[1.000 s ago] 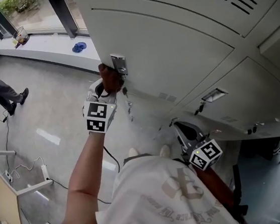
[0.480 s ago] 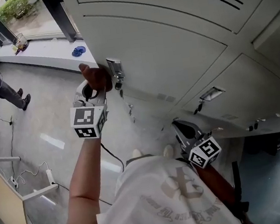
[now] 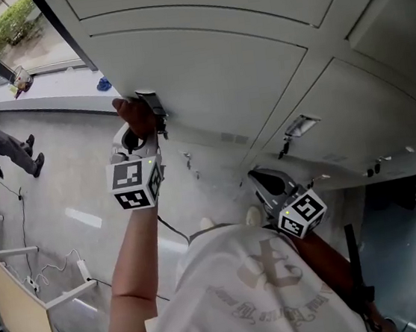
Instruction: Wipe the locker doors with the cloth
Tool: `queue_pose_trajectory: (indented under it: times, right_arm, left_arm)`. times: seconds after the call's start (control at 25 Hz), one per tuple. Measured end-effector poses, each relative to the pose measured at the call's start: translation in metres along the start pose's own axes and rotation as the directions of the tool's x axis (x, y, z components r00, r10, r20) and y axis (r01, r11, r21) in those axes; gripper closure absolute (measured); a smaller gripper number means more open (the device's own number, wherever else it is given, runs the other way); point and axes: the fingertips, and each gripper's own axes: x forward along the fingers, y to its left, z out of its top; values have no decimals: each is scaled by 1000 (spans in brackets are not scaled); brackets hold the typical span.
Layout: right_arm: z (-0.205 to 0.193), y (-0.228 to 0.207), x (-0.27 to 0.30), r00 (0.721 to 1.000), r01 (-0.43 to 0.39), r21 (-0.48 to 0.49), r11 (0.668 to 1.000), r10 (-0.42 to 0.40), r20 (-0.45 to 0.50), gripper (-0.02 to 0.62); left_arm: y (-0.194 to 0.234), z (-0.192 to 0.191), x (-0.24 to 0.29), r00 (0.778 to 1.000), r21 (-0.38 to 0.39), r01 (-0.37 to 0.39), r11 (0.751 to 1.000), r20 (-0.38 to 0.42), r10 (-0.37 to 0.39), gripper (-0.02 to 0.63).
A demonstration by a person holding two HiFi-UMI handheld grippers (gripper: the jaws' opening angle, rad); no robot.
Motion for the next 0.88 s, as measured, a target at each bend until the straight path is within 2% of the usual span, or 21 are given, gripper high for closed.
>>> queue_pose_trajectory:
  times: [0.12, 0.32, 0.4, 0.56, 0.88]
  right_arm:
    - [3, 0, 3, 1000, -13, -14, 1000, 13, -2, 588]
    - [0, 0, 10, 1000, -18, -35, 999, 17, -20, 588]
    - [1, 1, 13, 1000, -19, -39, 999, 18, -19, 588]
    - [0, 4, 14, 998, -50, -41, 998, 49, -38, 588]
    - [5, 4, 17, 997, -74, -49, 996, 73, -27, 588]
  left_arm:
    - [-9, 8, 0, 1000, 10, 16, 1000, 11, -17, 528]
    - [-27, 4, 1, 995, -54, 102, 993, 11, -101, 528]
    - [-35, 4, 3, 993, -45, 122, 992, 13, -121, 528]
    - [-50, 6, 2, 994, -41, 111, 993, 23, -111, 526]
    - [-93, 1, 4, 981, 1, 195, 981, 12, -195, 526]
